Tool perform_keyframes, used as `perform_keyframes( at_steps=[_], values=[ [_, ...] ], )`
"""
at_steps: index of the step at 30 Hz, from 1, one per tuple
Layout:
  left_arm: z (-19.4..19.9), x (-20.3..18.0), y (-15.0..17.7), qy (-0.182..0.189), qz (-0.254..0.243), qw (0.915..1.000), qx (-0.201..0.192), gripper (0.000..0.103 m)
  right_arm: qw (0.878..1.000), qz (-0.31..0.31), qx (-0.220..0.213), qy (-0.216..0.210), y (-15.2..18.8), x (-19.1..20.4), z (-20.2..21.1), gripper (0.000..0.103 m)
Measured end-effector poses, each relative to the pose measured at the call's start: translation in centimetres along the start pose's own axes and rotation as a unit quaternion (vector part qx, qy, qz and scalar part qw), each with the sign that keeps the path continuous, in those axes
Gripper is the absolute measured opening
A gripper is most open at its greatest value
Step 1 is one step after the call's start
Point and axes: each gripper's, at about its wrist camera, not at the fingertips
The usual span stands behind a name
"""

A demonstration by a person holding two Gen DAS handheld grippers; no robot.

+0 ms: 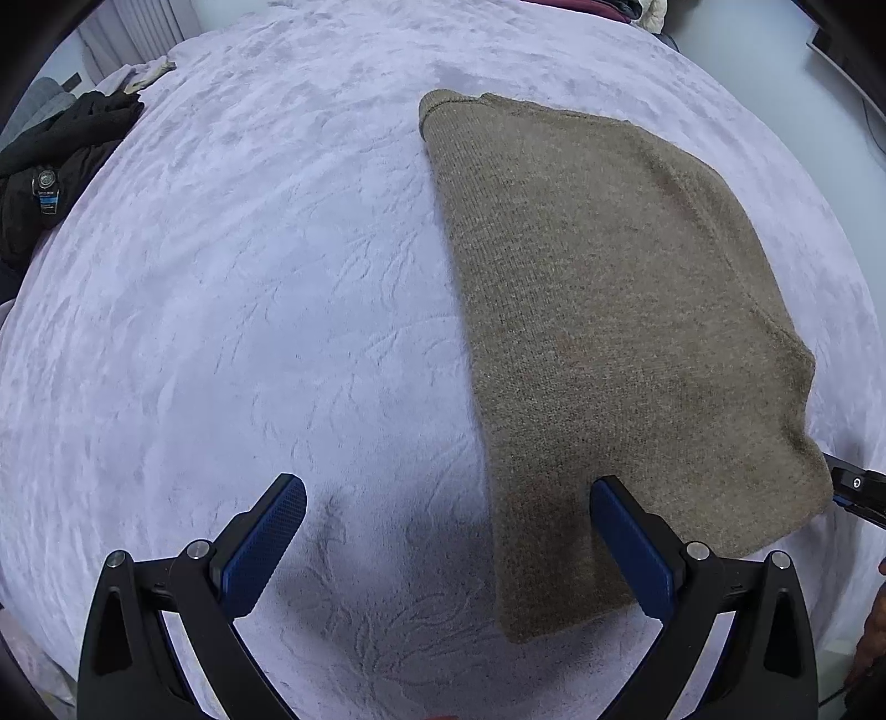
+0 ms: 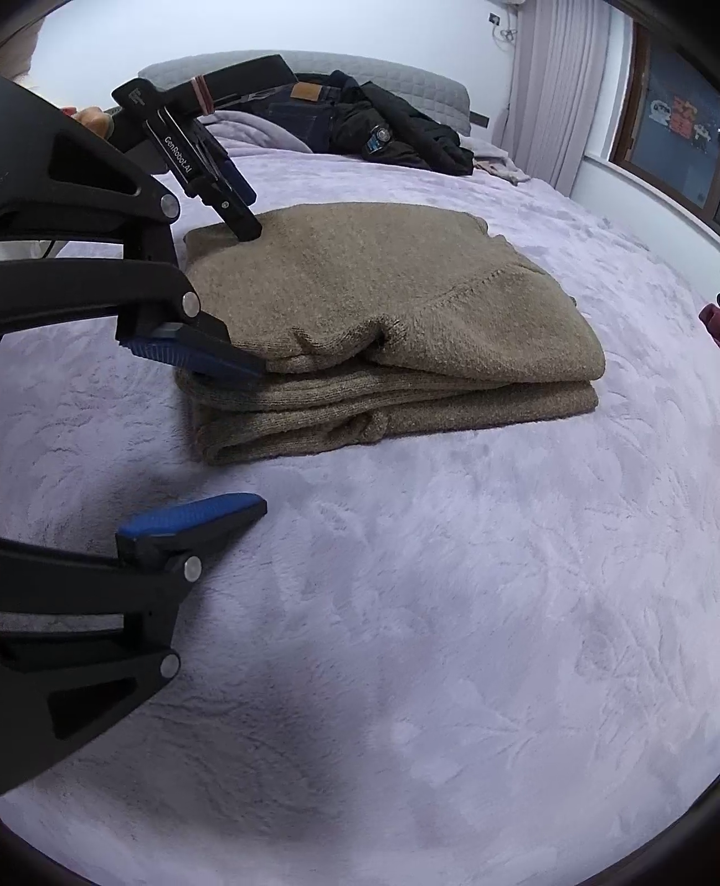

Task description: Fold small clothes

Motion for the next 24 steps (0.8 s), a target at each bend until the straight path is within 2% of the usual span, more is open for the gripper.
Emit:
perform_keyframes(
  at_steps=[5, 9, 13, 16, 18, 21, 24],
  values=[
    [-0.6, 0.6, -0.3, 0.019, 0.016, 0.9996, 0.016, 0.103, 1.0, 0.001, 0.001, -0.001, -0.2, -0.1, -0.1, 0.048],
    [-1.2, 1.6, -0.7, 0.049, 0.034, 0.9974, 0.041, 0.103, 1.0, 0.005, -0.006, 0.005, -0.3, 0.0, 0.3, 0.054],
    [-1.3, 2.5, -1.4, 0.072, 0.021, 0.9962, 0.046, 0.103, 1.0, -0.001, -0.02, 0.01, -0.7, -0.7, 1.1, 0.056],
    [-1.0, 3.0, -2.1, 0.088, 0.02, 0.9947, 0.048, 0.103, 0.999, -0.005, -0.032, -0.003, -1.3, -1.1, 1.6, 0.058],
    [-1.0, 3.3, -2.6, 0.101, 0.021, 0.9934, 0.05, 0.103, 0.999, 0.0, -0.041, -0.015, -2.1, -1.1, 1.9, 0.063],
    [-1.5, 3.6, -3.2, 0.143, 0.034, 0.9865, 0.071, 0.103, 0.998, 0.011, -0.049, -0.037, -3.8, -1.0, 1.9, 0.067],
    [-2.6, 3.8, -3.9, 0.212, 0.053, 0.9705, 0.102, 0.103, 0.997, 0.028, -0.045, -0.06, -6.0, -1.0, 1.1, 0.067]
  ],
)
Point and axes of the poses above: each gripper's, at about its wrist camera, not at the fingertips, and z roughly against the way its jaws point, x to its left, y to its underside, and after that the axes turned 11 degrees about z, right-handed
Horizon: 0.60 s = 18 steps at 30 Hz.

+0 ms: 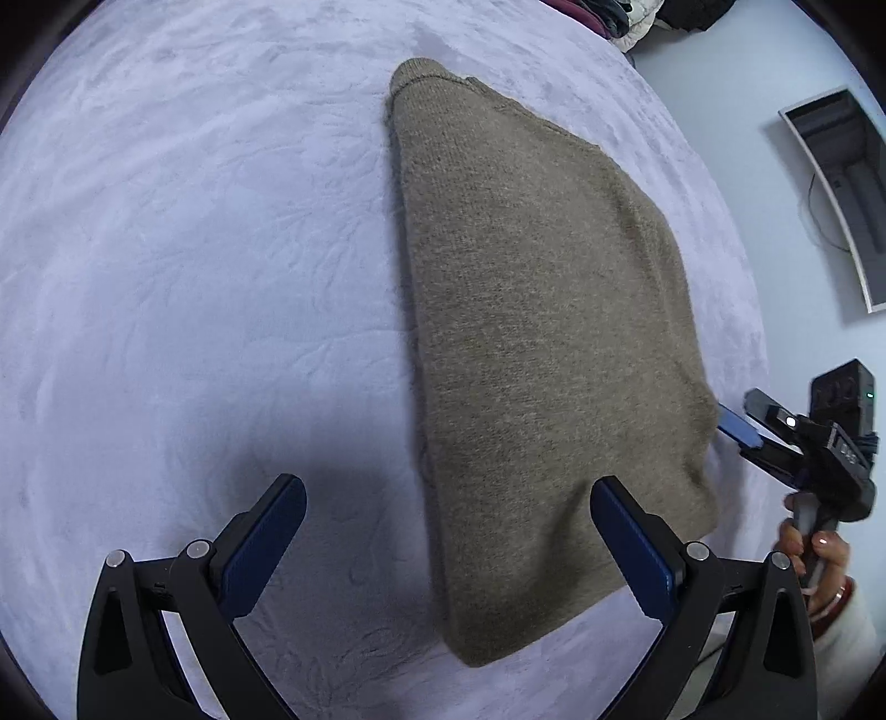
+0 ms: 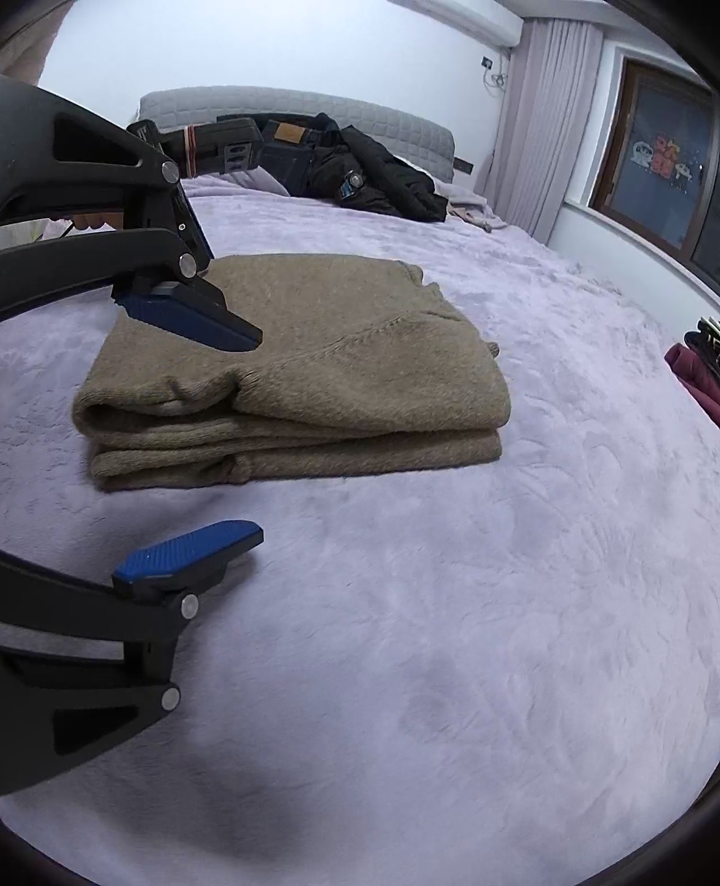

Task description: Fold small clothes

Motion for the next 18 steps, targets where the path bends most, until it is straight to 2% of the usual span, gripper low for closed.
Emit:
perform_keyframes(
  at_steps=[3, 11, 13, 15, 18],
  values=[
    [-0.8, -0.2, -0.6, 0.034, 0.0, 0.9993, 0.014, 0.103, 0.999, 0.011, 0.016, -0.03, -2.2, -0.6, -1.8, 0.069],
    [-3.4, -4.8, -1.5, 0.044, -0.084, 0.995, 0.031, 0.103, 0.993, -0.003, 0.05, -0.102, -6.2, -2.8, -6.2, 0.069],
    [-4.0, -5.7, -1.4, 0.033, -0.099, 0.994, 0.031, 0.103, 0.991, 0.008, 0.058, -0.117, -6.8, -2.7, -6.8, 0.069],
    [-4.6, -6.0, -1.6, 0.028, -0.104, 0.9936, 0.033, 0.103, 0.989, 0.017, 0.073, -0.128, -7.4, -2.6, -7.7, 0.069],
    [-5.4, -6.0, -1.6, 0.04, -0.093, 0.9944, 0.028, 0.103, 0.985, 0.04, 0.093, -0.142, -8.2, -2.0, -9.2, 0.069]
  ],
)
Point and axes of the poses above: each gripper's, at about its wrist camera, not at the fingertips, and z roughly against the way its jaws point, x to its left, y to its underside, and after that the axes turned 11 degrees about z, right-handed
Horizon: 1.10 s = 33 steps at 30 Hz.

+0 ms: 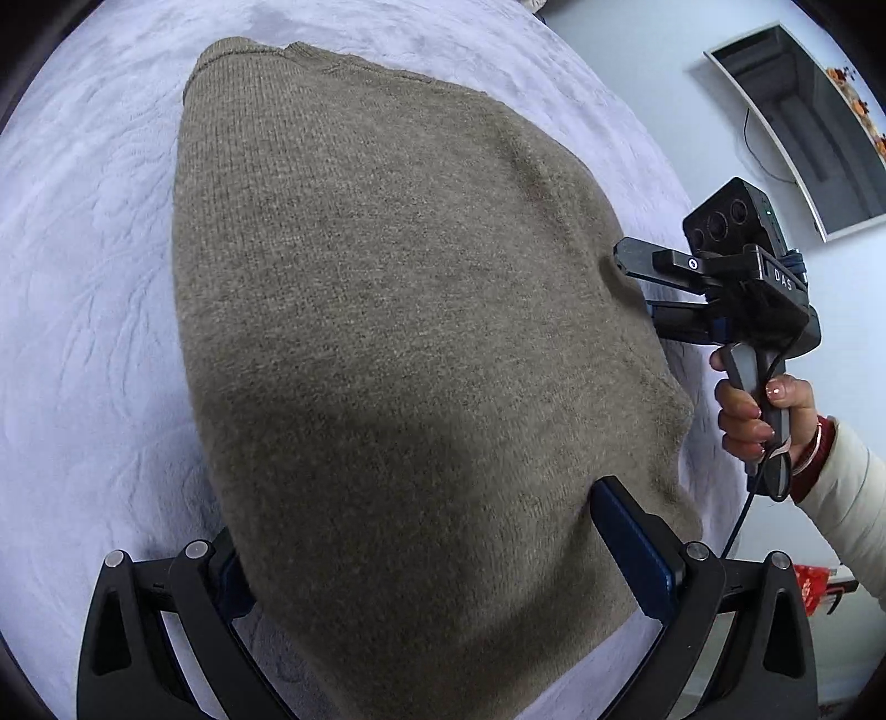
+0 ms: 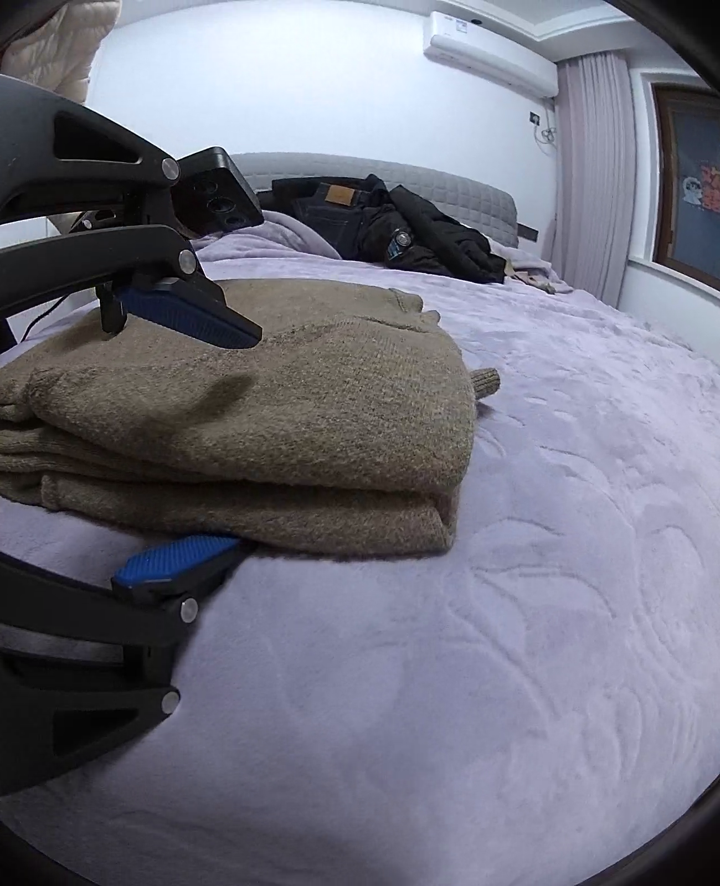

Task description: Fold small clothes

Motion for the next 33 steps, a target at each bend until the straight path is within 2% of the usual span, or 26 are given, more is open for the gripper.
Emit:
perform_keyframes(
  at_steps=[4, 6, 8, 9, 11, 12, 19, 23, 28, 33],
  values=[
    [-0.7, -0.2, 0.1, 0.007, 0.013, 0.9998, -0.013, 0.103, 1.0, 0.001, 0.008, -0.016, -1.2, -0.3, -1.9, 0.068],
    [0.2, 0.3, 0.6, 0.004, 0.02, 0.9994, -0.026, 0.094, 1.0, -0.024, 0.005, -0.012, -1.3, -0.8, -2.2, 0.053],
    [1.0, 0.6, 0.9, 0.008, 0.029, 0.999, -0.034, 0.077, 0.999, -0.045, -0.003, -0.027, -1.0, -1.1, -2.1, 0.036],
    [1.4, 0.8, 1.0, 0.012, 0.035, 0.9986, -0.037, 0.073, 0.998, -0.049, -0.01, -0.035, -0.8, -0.9, -2.0, 0.035],
    [2.5, 1.2, 1.2, 0.028, 0.045, 0.9977, -0.043, 0.056, 0.997, -0.047, -0.026, -0.048, -0.4, 0.0, -1.6, 0.033],
    [2.9, 1.2, 1.3, 0.035, 0.046, 0.9973, -0.045, 0.053, 0.996, -0.05, -0.034, -0.059, -0.3, 0.3, -1.4, 0.033],
    [6.4, 0.7, 2.9, 0.061, 0.029, 0.9961, -0.057, 0.05, 0.993, -0.05, -0.056, -0.092, 0.8, 4.6, -0.6, 0.033],
    [9.9, 2.3, 4.8, 0.073, 0.027, 0.9948, -0.066, 0.05, 0.991, -0.044, -0.061, -0.107, 2.2, 7.5, 0.0, 0.033],
    [14.0, 4.2, 8.4, 0.057, 0.02, 0.9958, -0.068, 0.05, 0.99, -0.049, -0.054, -0.122, 5.1, 10.9, -1.1, 0.033],
    [16.3, 6.6, 12.4, 0.031, 0.033, 0.9976, -0.053, 0.05, 0.988, -0.063, -0.04, -0.137, 8.9, 13.1, -4.4, 0.033]
  ],
)
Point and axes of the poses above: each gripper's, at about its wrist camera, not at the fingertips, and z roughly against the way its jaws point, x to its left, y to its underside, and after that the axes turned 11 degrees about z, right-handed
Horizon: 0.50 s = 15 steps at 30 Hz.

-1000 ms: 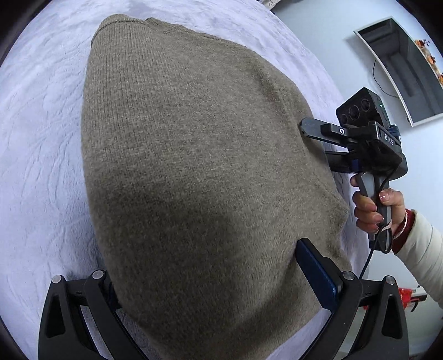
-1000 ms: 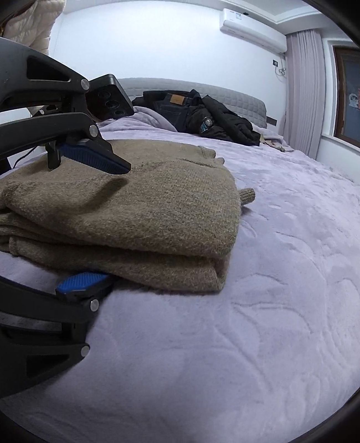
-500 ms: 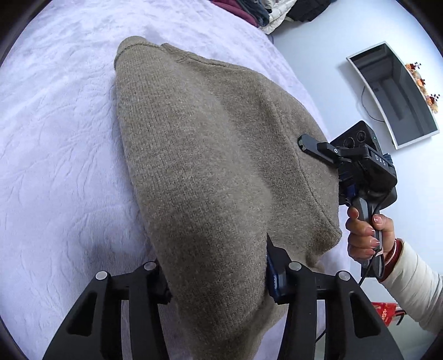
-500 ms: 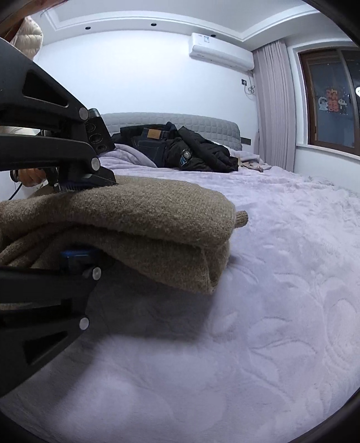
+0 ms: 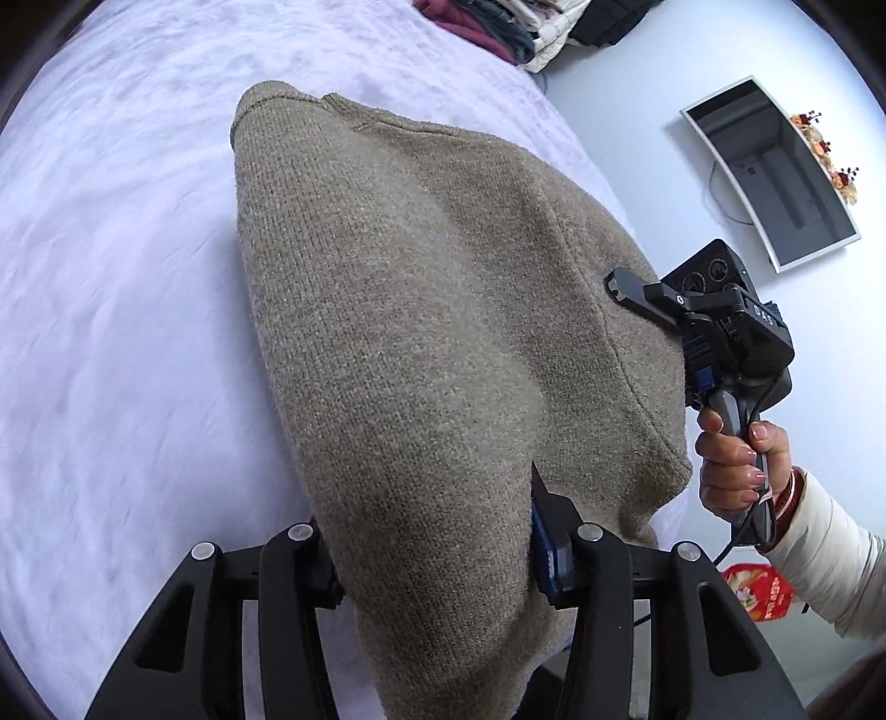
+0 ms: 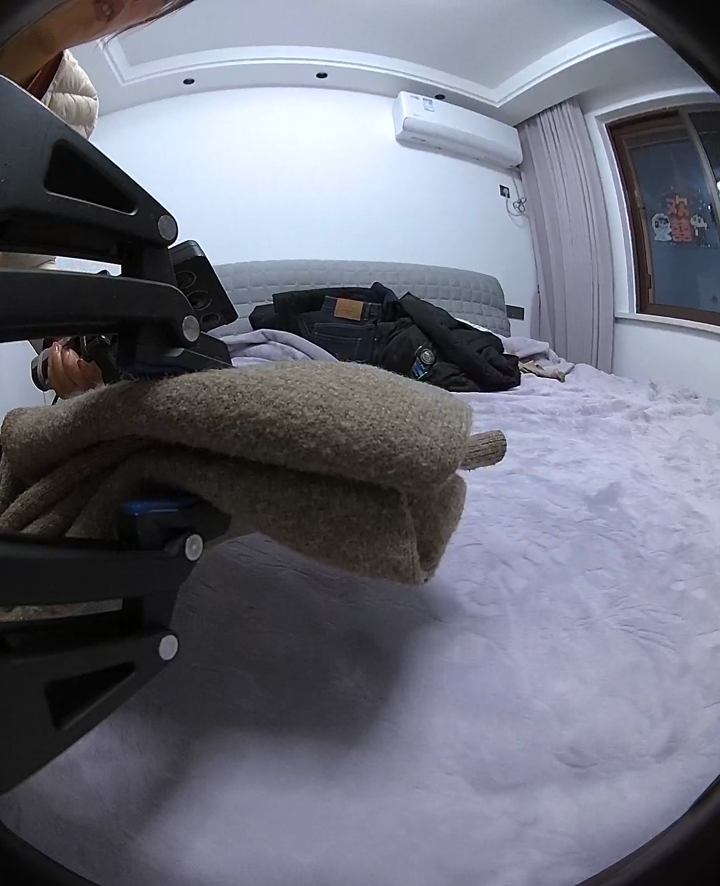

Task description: Fold small clothes

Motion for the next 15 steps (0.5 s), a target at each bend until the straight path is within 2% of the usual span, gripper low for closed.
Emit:
perform_keyframes(
  at_steps=[3, 5, 7, 9, 11, 13, 15],
  values=[
    [0.8, 2.3, 2.3, -0.023, 0.012, 0.9996, 0.005, 0.05, 1.0, -0.011, 0.013, 0.0, 2.4, -1.0, -2.4, 0.033],
    [0.3, 3.9, 3.3, -0.052, 0.019, 0.9985, 0.005, 0.051, 0.999, -0.014, 0.026, 0.015, 3.3, -1.8, -3.9, 0.033],
    [0.0, 5.2, 4.0, -0.087, 0.029, 0.9957, 0.01, 0.056, 0.997, -0.003, 0.047, 0.067, 3.8, -2.4, -5.6, 0.033],
    [0.7, 5.9, 4.5, -0.092, 0.043, 0.9948, 0.001, 0.062, 0.991, 0.009, 0.05, 0.123, 3.9, -2.6, -6.2, 0.035],
    [2.1, 5.9, 5.0, -0.102, 0.045, 0.9937, -0.015, 0.067, 0.985, 0.011, 0.048, 0.163, 3.9, -2.1, -6.0, 0.046],
    [3.5, 5.6, 5.4, -0.138, 0.038, 0.9891, -0.035, 0.074, 0.974, 0.034, 0.047, 0.221, 3.9, -0.7, -5.1, 0.054],
    [5.0, 5.6, 5.8, -0.169, 0.035, 0.9833, -0.057, 0.076, 0.964, 0.062, 0.042, 0.256, 4.4, 1.3, -4.0, 0.054]
  ],
)
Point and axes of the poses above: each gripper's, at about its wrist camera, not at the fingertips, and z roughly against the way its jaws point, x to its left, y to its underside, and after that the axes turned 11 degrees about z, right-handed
